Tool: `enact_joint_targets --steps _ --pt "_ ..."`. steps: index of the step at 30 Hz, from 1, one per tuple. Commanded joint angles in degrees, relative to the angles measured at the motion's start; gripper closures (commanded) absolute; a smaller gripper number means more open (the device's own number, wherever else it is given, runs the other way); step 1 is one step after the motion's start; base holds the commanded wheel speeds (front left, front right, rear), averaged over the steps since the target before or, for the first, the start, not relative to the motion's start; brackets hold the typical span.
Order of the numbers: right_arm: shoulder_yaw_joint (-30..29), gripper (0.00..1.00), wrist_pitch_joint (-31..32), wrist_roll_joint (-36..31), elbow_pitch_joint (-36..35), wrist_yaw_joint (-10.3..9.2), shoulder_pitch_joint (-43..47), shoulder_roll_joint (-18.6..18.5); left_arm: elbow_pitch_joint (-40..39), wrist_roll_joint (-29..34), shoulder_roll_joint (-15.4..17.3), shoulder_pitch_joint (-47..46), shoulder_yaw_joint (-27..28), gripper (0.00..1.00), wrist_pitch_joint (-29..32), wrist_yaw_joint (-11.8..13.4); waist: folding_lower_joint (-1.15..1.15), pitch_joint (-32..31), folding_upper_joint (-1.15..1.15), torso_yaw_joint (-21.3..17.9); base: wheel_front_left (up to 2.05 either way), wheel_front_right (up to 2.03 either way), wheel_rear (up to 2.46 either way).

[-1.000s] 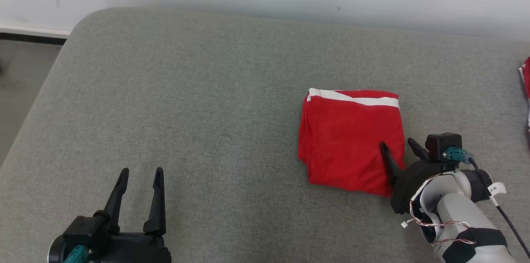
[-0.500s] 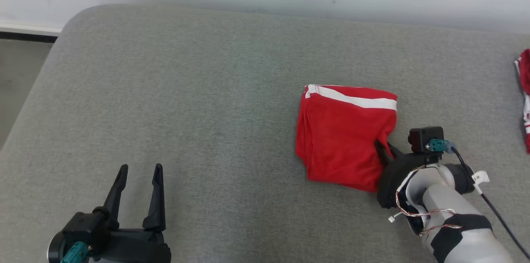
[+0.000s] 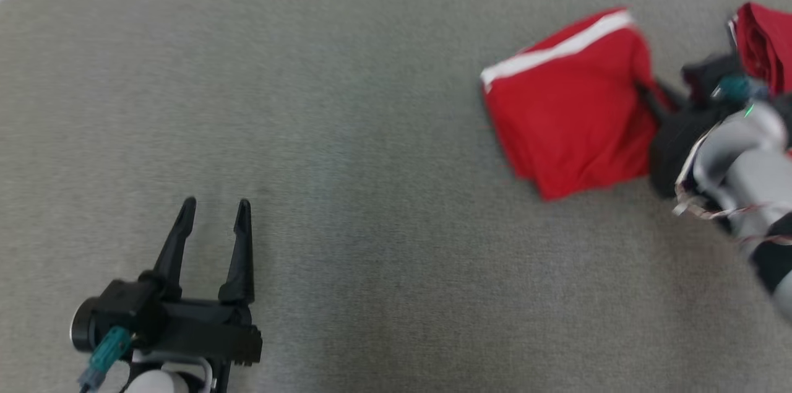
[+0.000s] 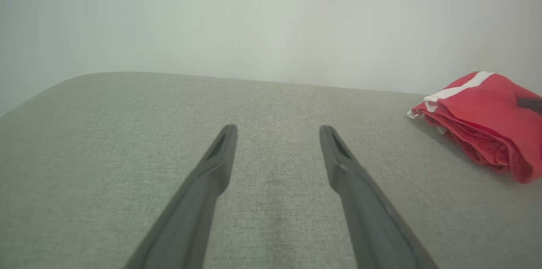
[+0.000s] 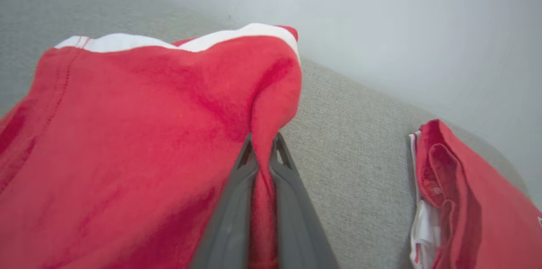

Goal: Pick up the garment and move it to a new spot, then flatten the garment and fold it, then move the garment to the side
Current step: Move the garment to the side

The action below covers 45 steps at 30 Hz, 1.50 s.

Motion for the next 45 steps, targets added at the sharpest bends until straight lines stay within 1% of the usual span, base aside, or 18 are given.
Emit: enact_joint_targets --steps 1,5,8,11,17,22,27,30,33,34,35,36,42,45 --pt "0.67 1.00 0.32 0.76 -1.19 -0.20 -1.67 -1.96 -0.53 0.43 0.17 -1.47 -0.03 0.00 0.03 -0.32 -0.01 5.85 -0.01 -5.13 0.00 0.00 0.00" --pt "1.48 1.00 1.27 2.64 -4.24 -0.20 -5.76 -7.73 -1.74 0.72 0.89 -3.55 -0.51 0.00 0.03 -0.22 -0.01 10.02 -0.01 -8.03 0.00 0.00 0.00" --pt "1.22 1.00 1.97 3.34 -6.01 -0.20 -8.16 -11.27 -3.13 0.87 1.67 -4.77 -0.61 0.00 0.02 -0.20 -0.01 12.95 -0.01 -10.10 0.00 0.00 0.00" --pt "0.64 1.00 2.93 3.85 -7.23 -0.20 -10.78 -14.19 -4.68 0.63 2.93 -5.10 0.20 0.00 0.02 -0.22 -0.01 15.70 -0.01 -12.54 0.00 0.00 0.00" --pt "0.16 1.00 3.88 2.83 -7.12 -0.20 -14.60 -19.33 -7.79 1.00 4.79 -4.93 0.74 0.00 0.02 -0.24 -0.01 18.58 -0.01 -14.80 0.00 0.00 0.00" --pt "1.51 1.00 4.76 1.84 -6.94 -0.20 -17.27 -21.76 -9.53 1.14 5.61 -4.23 0.83 0.00 0.03 -0.26 -0.01 19.94 -0.01 -15.87 0.00 0.00 0.00" --pt "2.96 1.00 3.92 -1.13 -5.07 -0.20 -20.58 -23.27 -10.03 1.07 5.61 -4.89 -0.52 0.00 0.10 -0.27 -0.01 21.08 -0.01 -15.44 0.00 0.00 0.00" --pt "4.35 1.00 3.68 -2.71 -3.24 -0.20 -21.87 -23.34 -10.29 0.74 5.64 -5.32 -0.90 0.00 0.24 -0.29 -0.01 21.52 -0.01 -15.01 0.00 0.00 0.00" --pt "4.19 1.00 3.33 -2.69 -1.72 -0.20 -22.85 -22.95 -10.43 0.52 5.56 -5.29 -0.99 0.00 0.25 -0.30 -0.01 21.64 -0.01 -14.56 0.00 0.00 0.00" --pt "4.38 0.98 2.98 -3.28 -1.06 -0.20 -23.23 -22.76 -10.45 0.42 5.61 -5.15 -0.77 0.00 0.25 -0.30 -0.01 21.65 -0.01 -14.43 0.00 0.00 0.00" --pt "4.56 0.09 2.53 -3.60 -0.56 -0.20 -23.52 -22.56 -10.45 0.31 5.61 -4.99 -0.45 0.00 0.26 -0.28 -0.01 21.69 -0.01 -14.27 0.00 0.00 0.00" --pt "4.56 0.00 2.10 -3.95 0.07 -0.20 -23.86 -22.34 -10.43 0.18 5.62 -4.83 -0.16 0.00 0.26 -0.26 -0.01 21.71 -0.01 -14.14 0.00 0.00 0.00" --pt "4.00 0.00 -1.58 -7.65 2.81 -0.20 -25.89 -20.68 -9.52 -0.25 5.53 -4.35 0.84 0.00 0.31 -0.22 -0.01 20.99 -0.01 -13.95 0.00 0.00 0.00" --pt "2.86 0.00 -4.95 -9.67 3.67 -0.20 -26.26 -18.65 -9.14 -0.32 5.01 -3.71 1.37 0.00 0.30 -0.22 -0.01 19.29 -0.01 -13.92 0.00 0.00 0.00"
